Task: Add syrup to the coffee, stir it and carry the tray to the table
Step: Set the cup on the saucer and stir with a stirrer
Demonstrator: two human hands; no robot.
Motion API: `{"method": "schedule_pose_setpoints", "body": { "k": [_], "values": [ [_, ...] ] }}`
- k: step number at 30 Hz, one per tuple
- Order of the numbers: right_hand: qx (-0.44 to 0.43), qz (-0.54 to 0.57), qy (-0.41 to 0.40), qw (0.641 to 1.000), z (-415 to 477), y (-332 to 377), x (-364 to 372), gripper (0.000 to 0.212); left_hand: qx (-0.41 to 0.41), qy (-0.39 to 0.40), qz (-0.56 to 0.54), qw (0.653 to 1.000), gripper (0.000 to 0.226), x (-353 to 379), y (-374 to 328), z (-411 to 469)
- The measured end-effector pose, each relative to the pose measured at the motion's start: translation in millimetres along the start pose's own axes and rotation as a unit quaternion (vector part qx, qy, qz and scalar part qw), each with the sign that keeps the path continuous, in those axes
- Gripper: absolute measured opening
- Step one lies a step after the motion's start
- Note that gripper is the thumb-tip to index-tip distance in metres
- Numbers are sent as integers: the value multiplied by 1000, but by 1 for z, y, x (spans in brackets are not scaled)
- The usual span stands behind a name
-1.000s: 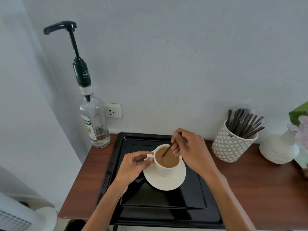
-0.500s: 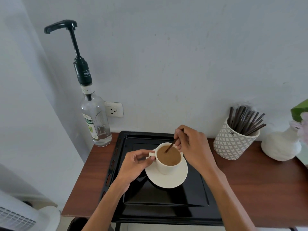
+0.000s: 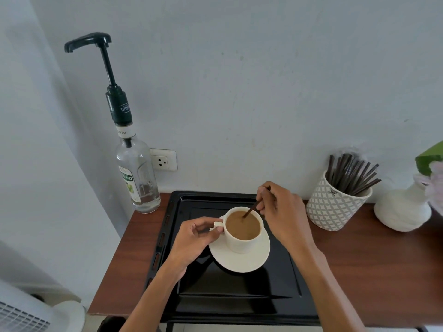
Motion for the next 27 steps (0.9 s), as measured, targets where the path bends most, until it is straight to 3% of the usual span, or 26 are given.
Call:
{"method": "schedule_pose_setpoints", "body": {
  "k": [4, 12, 19, 27],
  "values": [
    [29, -43, -14, 999, -4, -12, -14, 34, 4, 3, -8, 1000, 17, 0, 1, 1],
    [43, 31, 21, 998, -11, 1, 2, 35, -10, 1, -9, 1000, 18, -2, 4, 3],
    [47, -51, -16, 997, -9, -11, -11, 34, -2, 6, 2, 1000, 17, -1, 1, 4],
    [9, 6, 2, 1000, -19, -1, 2, 30, -2, 7, 3, 1000, 17, -1, 0, 2]
  ]
}}
Point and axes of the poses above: each hand's wrist, its own z-axis towards the middle knuckle, its own x-axis out of the palm, y = z × x, the point moved 3 cm from there along z, towards the middle knuckle, and after that the axes turned 12 degrees about -z, right-handed, at the moved point
